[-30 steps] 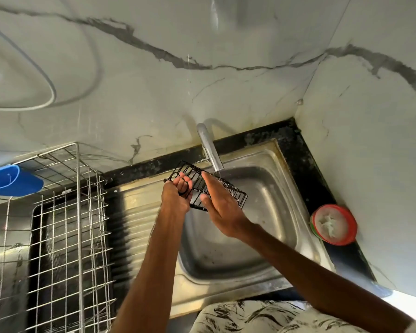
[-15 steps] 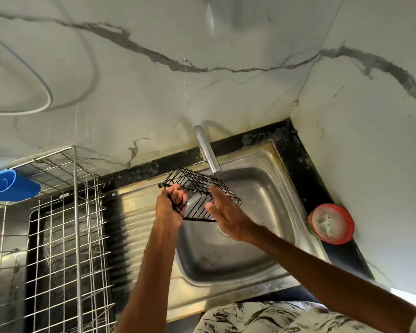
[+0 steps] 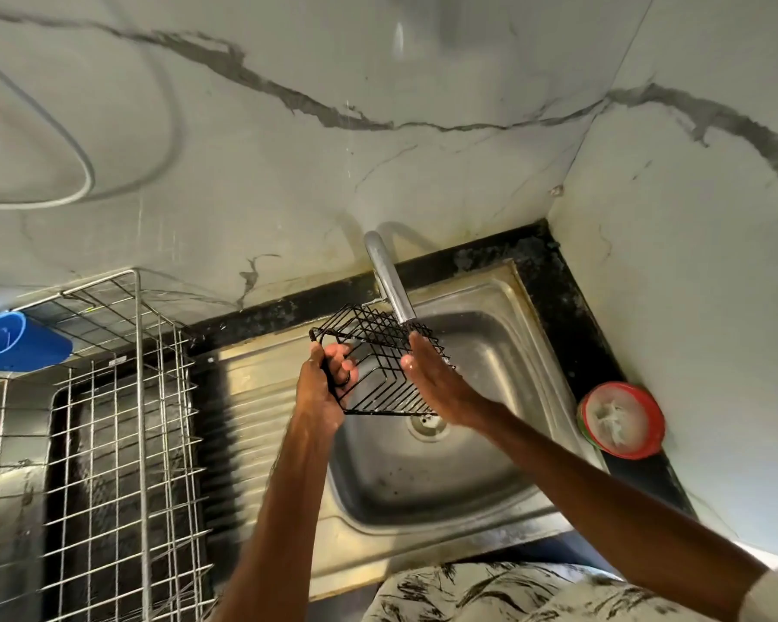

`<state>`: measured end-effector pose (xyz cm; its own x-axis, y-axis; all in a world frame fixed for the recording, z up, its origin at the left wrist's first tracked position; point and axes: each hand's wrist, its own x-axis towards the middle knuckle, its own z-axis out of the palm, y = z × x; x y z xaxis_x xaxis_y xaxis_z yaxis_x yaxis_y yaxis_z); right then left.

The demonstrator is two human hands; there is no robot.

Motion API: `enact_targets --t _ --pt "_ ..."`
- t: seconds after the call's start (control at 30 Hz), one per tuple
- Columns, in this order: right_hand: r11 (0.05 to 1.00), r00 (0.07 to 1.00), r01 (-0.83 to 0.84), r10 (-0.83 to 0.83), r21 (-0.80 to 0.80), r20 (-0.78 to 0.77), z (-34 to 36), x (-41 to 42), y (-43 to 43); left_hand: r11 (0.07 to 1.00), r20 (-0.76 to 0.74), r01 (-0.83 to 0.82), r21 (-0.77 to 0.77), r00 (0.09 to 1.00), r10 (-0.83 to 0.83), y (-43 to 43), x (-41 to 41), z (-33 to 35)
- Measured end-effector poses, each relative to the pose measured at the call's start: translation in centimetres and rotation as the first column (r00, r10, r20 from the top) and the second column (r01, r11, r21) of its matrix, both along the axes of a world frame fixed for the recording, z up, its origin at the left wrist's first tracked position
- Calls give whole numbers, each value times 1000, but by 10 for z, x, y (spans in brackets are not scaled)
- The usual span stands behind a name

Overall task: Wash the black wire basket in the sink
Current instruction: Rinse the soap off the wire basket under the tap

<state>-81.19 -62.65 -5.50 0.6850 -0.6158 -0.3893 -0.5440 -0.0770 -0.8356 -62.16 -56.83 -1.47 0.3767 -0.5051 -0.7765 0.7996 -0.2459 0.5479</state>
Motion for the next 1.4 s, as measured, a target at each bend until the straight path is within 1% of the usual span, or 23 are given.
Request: enact_targets --t 0.1,0.2,0.37,0.5,0.53,0.57,0.63,0.67,0.73,0.8,0.87,0.93,0.97,1.07,1.1,1.17,1.2,1.27,1.3,1.33,1.4 --pt "994 992 -69 78 -88 99 18 -5 28 998 40 58 35 997 -60 1 3 -2" --pt "985 978 -100 123 -139 169 27 -6 37 997 60 73 40 995 -75 -1 1 2" --pt "976 963 -133 168 -173 212 46 15 26 991 105 101 83 988 -109 -7 -4 4" --pt "973 957 -92 146 -211 252 46 30 9 991 102 102 84 989 -111 -9 -4 1" --pt "977 963 -68 118 -203 243 38 31 5 993 93 94 73 991 -101 -9 -3 2" --pt "986 975 -31 66 -162 215 29 30 1 995 79 84 58 993 -88 -9 -2 1" --pt "998 990 46 -41 -38 133 3 21 -8 998 41 62 10 997 -62 -8 0 2" --pt "998 993 67 -68 19 99 -6 13 -13 999 26 46 -12 999 -46 -8 1 3" --pt "992 998 63 -65 113 18 -25 -8 -21 999 16 25 -33 1000 -24 -6 2 5" --pt "986 997 48 -39 161 -60 -34 -25 -21 999 17 22 -42 1000 -21 -3 3 5" --pt "980 995 87 -77 181 -58 -36 -30 -15 999 20 24 -45 1000 -23 -2 4 3" --pt "986 994 104 -106 133 5 -28 -24 -6 999 30 32 -34 999 -31 -3 3 3" --pt "992 994 89 -93 87 50 -21 -18 -1 999 34 34 -25 999 -34 -3 2 3" --pt "998 977 -17 28 -53 212 14 8 15 998 60 49 29 997 -51 -7 1 3" --pt "995 969 -39 61 -93 241 25 16 20 997 75 63 53 995 -67 -8 1 2" --pt "986 953 -46 91 -159 290 34 24 22 994 83 79 73 993 -85 -9 3 1" --pt "983 949 -34 89 -182 304 32 24 20 996 73 66 60 995 -70 -9 4 1" --pt "978 960 2 57 -207 274 14 13 13 1000 28 15 15 999 -15 -9 7 4" --pt "981 974 19 25 -192 224 -1 4 9 1000 5 -8 -3 1000 8 -9 8 7" --pt "989 988 32 -9 -145 154 -14 -6 5 999 -13 -29 -14 1000 28 -9 8 9" --pt "998 998 66 -66 0 -15 -35 -24 -4 999 -16 -46 0 999 46 -9 9 10"
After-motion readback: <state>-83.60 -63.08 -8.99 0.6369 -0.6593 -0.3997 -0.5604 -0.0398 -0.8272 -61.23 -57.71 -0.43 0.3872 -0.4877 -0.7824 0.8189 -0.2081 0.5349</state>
